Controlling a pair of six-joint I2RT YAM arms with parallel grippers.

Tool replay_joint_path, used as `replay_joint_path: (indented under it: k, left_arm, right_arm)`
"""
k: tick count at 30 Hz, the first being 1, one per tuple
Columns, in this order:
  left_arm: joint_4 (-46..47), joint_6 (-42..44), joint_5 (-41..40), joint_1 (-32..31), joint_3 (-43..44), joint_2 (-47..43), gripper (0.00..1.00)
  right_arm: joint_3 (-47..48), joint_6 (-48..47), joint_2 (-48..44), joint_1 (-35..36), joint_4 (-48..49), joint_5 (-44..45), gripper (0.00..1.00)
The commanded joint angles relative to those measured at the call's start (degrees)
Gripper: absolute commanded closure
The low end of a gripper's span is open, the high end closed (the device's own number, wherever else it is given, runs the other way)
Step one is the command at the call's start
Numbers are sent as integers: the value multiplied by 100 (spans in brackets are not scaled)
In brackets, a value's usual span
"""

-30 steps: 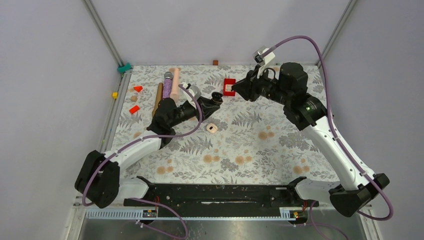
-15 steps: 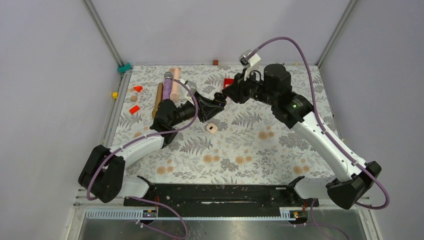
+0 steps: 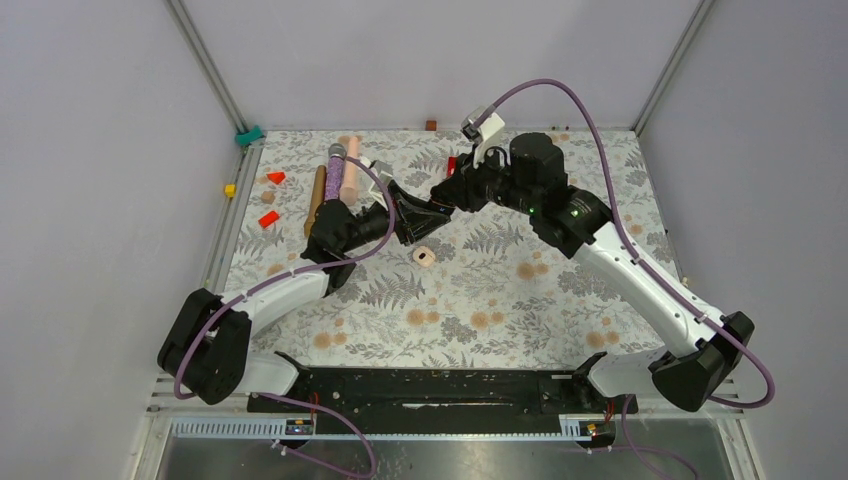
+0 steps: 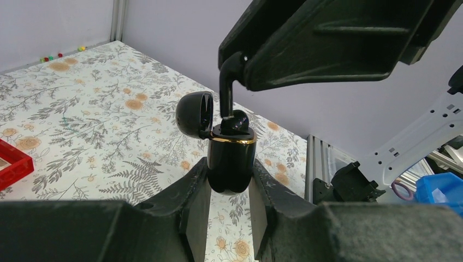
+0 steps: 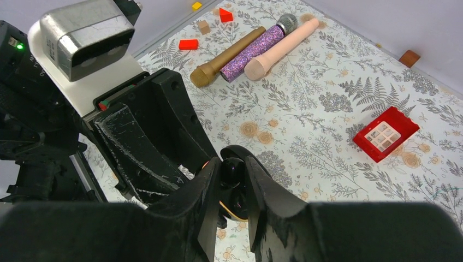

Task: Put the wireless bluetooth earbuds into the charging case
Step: Place the earbud in the charging case.

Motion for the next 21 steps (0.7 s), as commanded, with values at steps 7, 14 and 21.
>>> replay_joint_path:
  k: [7, 14, 21]
  left_arm:
    - [501, -181, 152, -31, -19, -15, 100]
    - [500, -171, 158, -29, -18, -24, 100]
    - [509, -173, 151, -28, -21, -38, 100]
  right_arm:
    - [255, -122, 61, 178, 79, 181, 72]
    - [289, -121, 82, 252, 21, 101, 72]
    - [223, -121, 58, 285, 22, 48, 72]
